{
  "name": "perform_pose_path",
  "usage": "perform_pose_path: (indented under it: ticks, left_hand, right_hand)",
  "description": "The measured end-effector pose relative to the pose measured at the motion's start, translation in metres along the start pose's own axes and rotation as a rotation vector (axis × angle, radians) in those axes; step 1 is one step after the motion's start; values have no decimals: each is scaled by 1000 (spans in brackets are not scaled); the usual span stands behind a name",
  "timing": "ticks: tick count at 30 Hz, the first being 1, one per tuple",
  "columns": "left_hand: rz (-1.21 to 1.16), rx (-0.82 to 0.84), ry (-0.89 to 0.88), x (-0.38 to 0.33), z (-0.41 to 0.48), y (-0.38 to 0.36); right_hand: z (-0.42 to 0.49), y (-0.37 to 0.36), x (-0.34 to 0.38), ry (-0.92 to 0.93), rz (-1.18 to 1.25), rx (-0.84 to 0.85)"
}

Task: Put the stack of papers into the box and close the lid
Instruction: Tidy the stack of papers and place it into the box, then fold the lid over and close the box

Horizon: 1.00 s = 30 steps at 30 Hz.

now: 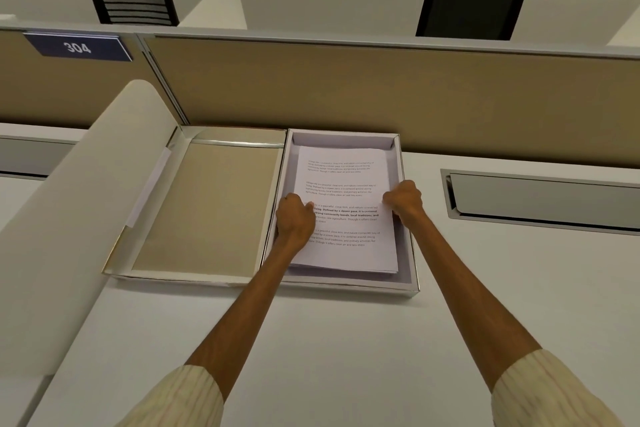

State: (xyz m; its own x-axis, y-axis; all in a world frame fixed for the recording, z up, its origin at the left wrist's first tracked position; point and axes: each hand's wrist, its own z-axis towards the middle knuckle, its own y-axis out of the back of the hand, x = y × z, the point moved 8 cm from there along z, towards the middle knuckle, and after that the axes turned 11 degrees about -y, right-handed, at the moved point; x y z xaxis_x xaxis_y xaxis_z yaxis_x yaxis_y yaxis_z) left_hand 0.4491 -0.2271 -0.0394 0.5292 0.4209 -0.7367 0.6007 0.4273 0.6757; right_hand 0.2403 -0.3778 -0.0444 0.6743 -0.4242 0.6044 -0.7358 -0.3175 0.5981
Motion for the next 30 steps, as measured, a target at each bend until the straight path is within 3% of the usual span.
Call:
perform_pose_path:
  ticks: [8, 16, 21, 30]
  left_hand:
    - [81, -11, -53, 4, -2, 0]
    - [72, -10, -105, 3, -12, 1]
    - [-54, -237, -262, -3, -31, 39]
    - [46, -389, -291, 70, -52, 151]
  right_hand:
    - [-6, -2, 1, 120, -126, -132]
    - [-24, -1, 1, 130, -109, -155]
    - [-80, -17, 22, 308, -24, -202]
    - [-182, -125, 51, 611, -134, 204]
